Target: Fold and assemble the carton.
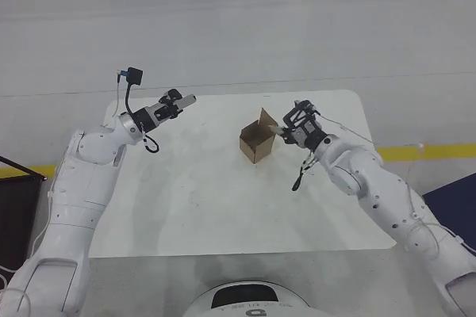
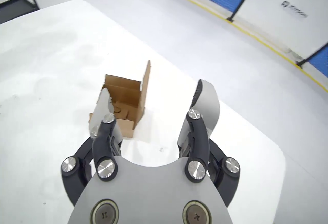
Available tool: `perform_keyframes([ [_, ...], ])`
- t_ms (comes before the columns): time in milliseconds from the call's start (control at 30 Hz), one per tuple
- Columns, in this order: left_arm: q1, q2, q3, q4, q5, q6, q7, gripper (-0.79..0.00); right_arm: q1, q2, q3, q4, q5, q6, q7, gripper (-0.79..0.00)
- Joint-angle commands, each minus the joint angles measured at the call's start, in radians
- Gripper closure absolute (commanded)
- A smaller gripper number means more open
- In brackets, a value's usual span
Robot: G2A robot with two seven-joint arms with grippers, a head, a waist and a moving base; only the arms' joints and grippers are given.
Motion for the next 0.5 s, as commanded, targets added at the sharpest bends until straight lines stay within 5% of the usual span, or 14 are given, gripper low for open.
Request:
perform_keyframes([
  [0, 0.000, 0.000, 0.000, 0.000, 0.000, 0.000, 0.000, -0.785, -0.086, 0.010, 0.047, -0.066, -0.077, 0.140, -0.021, -0.785],
  [67, 0.001, 0.000, 0.002, -0.005, 0.011, 0.000, -0.002, -0.785, -0.155, 0.016, 0.077, -0.113, -0.108, 0.205, -0.050, -0.785],
  [200, -0.040, 0.002, 0.077, -0.040, 0.354, -0.049, -0.008, -0.785, -0.302, 0.028, 0.166, -0.197, -0.162, 0.337, -0.091, -0.785],
  [367, -0.145, -0.031, 0.229, 0.100, 0.610, -0.152, 0.085, -0.785, -0.447, 0.034, 0.249, -0.298, -0.204, 0.441, -0.118, -0.785],
  [467, -0.217, -0.055, 0.304, 0.188, 0.801, -0.128, 0.194, -0.785, -0.518, 0.036, 0.295, -0.340, -0.218, 0.474, -0.142, -0.785],
])
